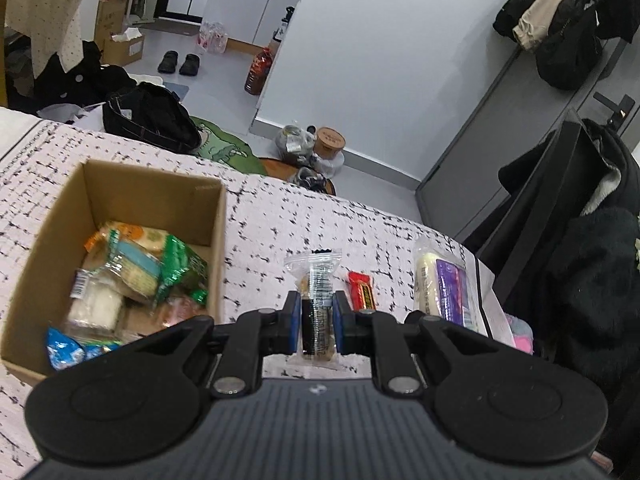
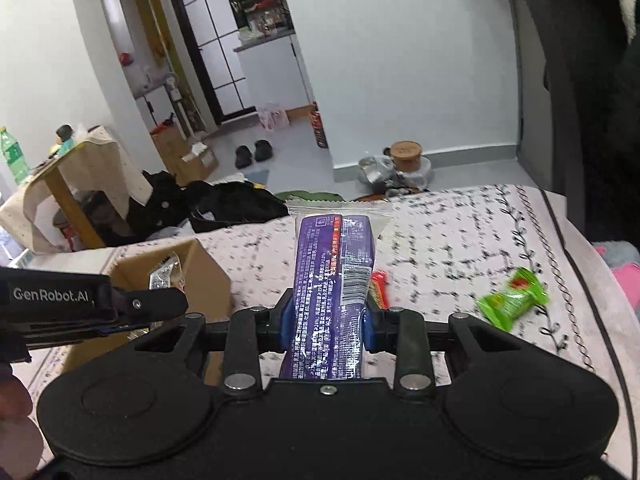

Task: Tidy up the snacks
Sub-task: 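Lift the clear pack with the left tool while the right lifts the purple pack toward the box, then lower the clear pack into the box with the left tool while the right drops the purple pack in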

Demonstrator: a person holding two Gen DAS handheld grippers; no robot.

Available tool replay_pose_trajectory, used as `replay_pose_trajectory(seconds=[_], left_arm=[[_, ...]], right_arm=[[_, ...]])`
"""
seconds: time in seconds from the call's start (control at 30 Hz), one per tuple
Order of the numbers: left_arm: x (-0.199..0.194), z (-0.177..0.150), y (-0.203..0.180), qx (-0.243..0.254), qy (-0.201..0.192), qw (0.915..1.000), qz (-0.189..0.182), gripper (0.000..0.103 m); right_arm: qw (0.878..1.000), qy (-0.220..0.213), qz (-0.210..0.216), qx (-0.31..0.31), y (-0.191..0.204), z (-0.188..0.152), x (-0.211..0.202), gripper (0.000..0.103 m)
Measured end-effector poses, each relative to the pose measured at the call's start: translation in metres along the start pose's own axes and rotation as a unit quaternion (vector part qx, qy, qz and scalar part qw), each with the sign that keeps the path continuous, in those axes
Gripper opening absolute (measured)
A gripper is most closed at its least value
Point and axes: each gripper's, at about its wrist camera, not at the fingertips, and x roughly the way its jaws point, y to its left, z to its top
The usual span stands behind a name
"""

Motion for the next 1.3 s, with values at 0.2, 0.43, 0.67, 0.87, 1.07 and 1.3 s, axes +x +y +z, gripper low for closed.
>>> replay_pose_trajectory(seconds=[0.2,0.43,0.67,0.87,1.07,1.3], left_arm=[[-0.01,0.007,0.013,-0.002,-0.011,0.9998,0.017,0.016],[-0.019,0.016,0.032,-0.011,-0.023,0.9988,0.042,0.015],[-0.022,0.02,0.057,-0.021,-0.026,0.9973,0.066,0.016],[-0.018,0.019,0.08,-0.034,-0.019,0.9956,0.085,0.016],[-0.012,0.018,0.092,-0.04,-0.012,0.9946,0.095,0.016],[-0.011,0.019,0.101,-0.056,-0.007,0.9918,0.114,0.019]], right_arm=[[1.0,-0.006,0.025,-0.007,0.017,0.004,0.005,0.031],[0.999,-0.005,0.052,-0.009,0.031,0.006,0.012,0.031],[0.997,-0.001,0.07,-0.021,0.048,0.006,0.018,0.031],[0.997,0.007,0.076,-0.029,0.055,0.004,0.022,0.031],[0.996,0.014,0.079,-0.031,0.059,0.002,0.024,0.031],[0.995,0.025,0.093,-0.041,0.07,-0.002,0.029,0.031]])
